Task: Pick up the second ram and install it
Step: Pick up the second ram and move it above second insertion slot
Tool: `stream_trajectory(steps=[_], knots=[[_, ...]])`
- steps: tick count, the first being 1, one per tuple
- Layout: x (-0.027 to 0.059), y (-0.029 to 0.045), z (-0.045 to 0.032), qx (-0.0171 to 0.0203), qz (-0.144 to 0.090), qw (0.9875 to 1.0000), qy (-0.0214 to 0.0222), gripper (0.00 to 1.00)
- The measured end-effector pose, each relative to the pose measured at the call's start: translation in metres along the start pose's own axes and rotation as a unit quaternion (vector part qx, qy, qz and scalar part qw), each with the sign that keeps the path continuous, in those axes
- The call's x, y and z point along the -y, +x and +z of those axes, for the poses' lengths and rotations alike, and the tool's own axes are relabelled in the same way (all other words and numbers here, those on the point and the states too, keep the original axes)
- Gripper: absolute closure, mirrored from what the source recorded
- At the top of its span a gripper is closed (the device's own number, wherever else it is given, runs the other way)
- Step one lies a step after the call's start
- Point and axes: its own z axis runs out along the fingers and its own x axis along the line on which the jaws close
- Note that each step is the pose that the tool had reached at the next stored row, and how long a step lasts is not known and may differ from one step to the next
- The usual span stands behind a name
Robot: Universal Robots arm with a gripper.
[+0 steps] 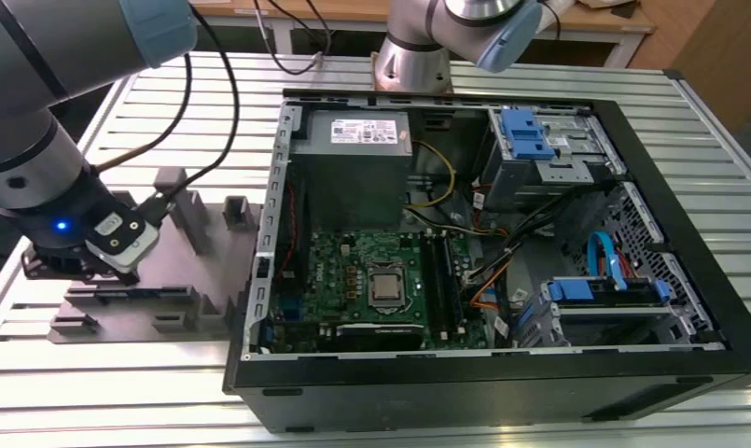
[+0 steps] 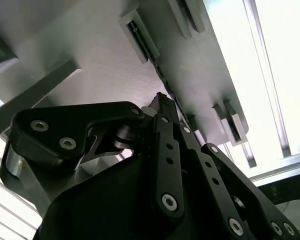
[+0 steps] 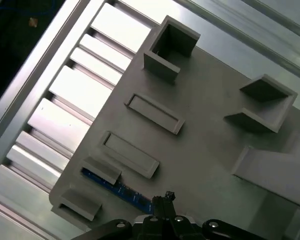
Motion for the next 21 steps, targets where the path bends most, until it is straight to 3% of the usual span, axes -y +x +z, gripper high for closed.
stream_trajectory(steps=[5,10,16,21], knots=[[0.0,0.0,0.0001,-0.0015,-0.037,0.9993,-0.0008,0.89],[0.0,0.0,0.0001,-0.0029,-0.073,0.9973,-0.0017,0.89],[0.0,0.0,0.0002,-0.0046,-0.114,0.9934,-0.0026,0.89],[0.0,0.0,0.0003,-0.0059,-0.147,0.9891,-0.0033,0.89]])
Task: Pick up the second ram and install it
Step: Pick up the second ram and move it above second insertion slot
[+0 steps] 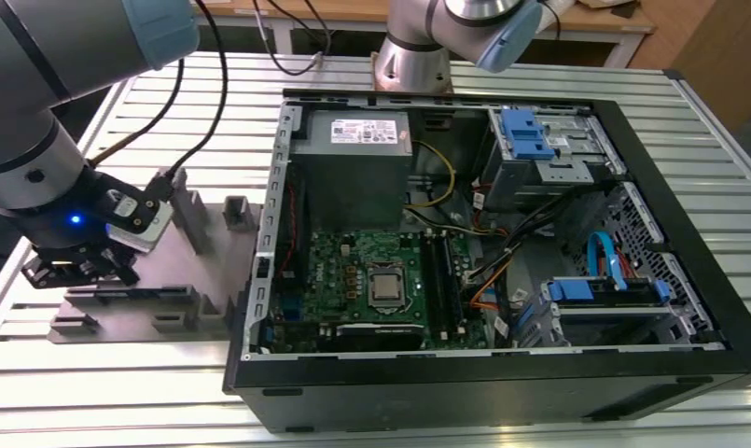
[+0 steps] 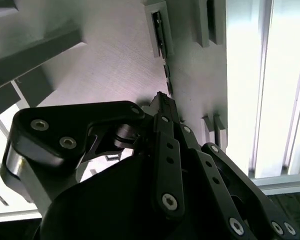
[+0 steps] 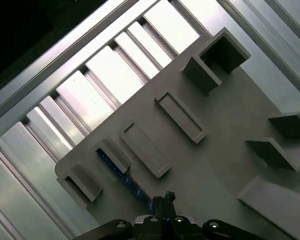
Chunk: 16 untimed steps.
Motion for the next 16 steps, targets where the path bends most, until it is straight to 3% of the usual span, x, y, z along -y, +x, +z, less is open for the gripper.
stream_trajectory(steps=[8,16], knots=[[0.0,0.0,0.0001,-0.002,-0.051,0.9987,-0.0011,0.89],[0.0,0.0,0.0002,-0.004,-0.101,0.9949,-0.0023,0.89]])
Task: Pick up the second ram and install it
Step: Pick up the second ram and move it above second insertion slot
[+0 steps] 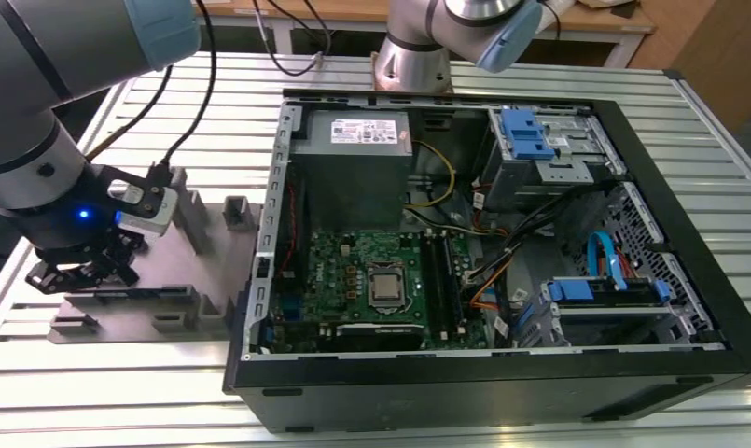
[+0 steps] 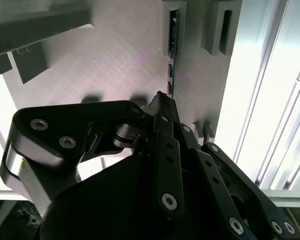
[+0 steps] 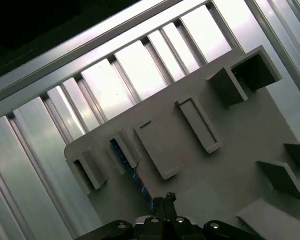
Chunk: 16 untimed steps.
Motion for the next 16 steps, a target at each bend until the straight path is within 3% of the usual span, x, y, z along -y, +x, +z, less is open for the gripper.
stream_trajectory(steps=[8,16], knots=[[0.0,0.0,0.0001,-0.0019,-0.048,0.9988,-0.0011,0.89],[0.0,0.0,0.0001,-0.0038,-0.094,0.9955,-0.0021,0.89]])
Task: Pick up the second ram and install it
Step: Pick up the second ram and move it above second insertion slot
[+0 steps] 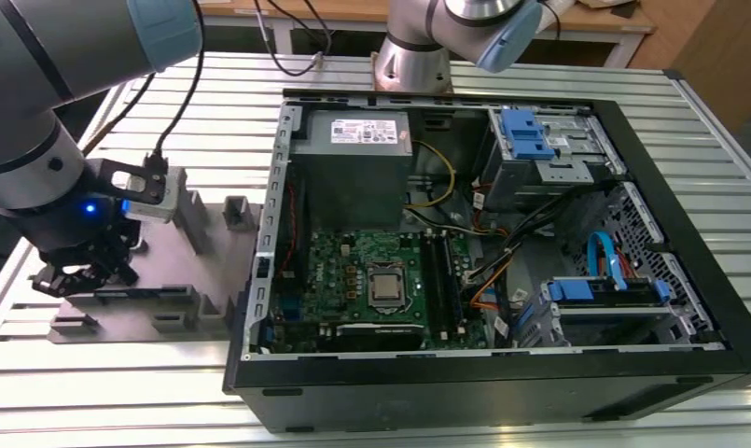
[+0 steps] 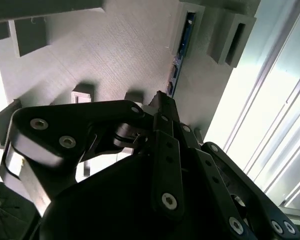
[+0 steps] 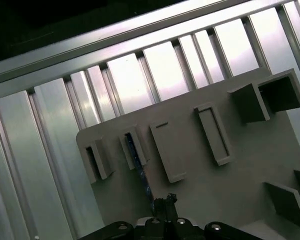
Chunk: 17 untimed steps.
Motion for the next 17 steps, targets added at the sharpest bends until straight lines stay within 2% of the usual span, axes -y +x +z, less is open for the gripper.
stream_trajectory(steps=[5,9,13,17], knots=[[0.0,0.0,0.0,-0.0011,-0.029,0.9996,-0.0006,0.89],[0.0,0.0,0.0,-0.002,-0.051,0.9987,-0.0012,0.89],[0.0,0.0,0.0,-0.0029,-0.073,0.9973,-0.0017,0.89],[0.0,0.0,0.0001,-0.0039,-0.097,0.9953,-0.0022,0.89]])
